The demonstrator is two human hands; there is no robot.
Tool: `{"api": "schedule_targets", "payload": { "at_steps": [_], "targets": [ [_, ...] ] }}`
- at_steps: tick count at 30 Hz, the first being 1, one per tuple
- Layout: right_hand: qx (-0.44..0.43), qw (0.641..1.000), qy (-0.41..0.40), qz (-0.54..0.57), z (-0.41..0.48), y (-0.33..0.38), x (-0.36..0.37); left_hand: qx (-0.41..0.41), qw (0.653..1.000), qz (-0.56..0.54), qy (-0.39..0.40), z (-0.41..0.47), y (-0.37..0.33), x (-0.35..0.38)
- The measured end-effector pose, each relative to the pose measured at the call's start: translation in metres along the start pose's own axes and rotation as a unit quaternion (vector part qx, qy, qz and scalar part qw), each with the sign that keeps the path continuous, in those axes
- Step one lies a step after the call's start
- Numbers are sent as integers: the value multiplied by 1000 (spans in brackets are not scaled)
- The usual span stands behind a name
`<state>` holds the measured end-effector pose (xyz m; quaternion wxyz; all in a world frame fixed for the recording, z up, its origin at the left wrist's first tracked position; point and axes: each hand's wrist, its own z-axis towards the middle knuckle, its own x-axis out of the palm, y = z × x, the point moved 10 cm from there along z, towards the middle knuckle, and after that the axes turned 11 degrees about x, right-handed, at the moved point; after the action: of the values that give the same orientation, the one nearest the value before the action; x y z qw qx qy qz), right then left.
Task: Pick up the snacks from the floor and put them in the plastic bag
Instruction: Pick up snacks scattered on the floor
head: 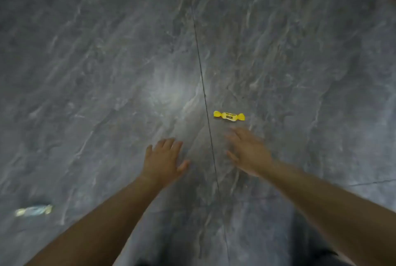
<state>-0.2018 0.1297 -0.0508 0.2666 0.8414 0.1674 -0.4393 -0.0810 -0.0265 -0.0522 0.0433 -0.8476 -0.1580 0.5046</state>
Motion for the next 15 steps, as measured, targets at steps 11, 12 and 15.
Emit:
{"api": "schedule_targets", "payload": {
  "at_steps": [11, 12, 15],
  "targets": [
    [59, 997, -57, -16, 50, -4, 64, -2, 998, 12, -54, -27, 50, 117],
    [53, 998, -41, -8, 40, -1, 74, -3, 998, 14, -54, -28, 49, 116],
    [31, 997, -48, 42, 21, 4, 95, -4, 997, 10, -72, -22, 54, 122]
  ]
}}
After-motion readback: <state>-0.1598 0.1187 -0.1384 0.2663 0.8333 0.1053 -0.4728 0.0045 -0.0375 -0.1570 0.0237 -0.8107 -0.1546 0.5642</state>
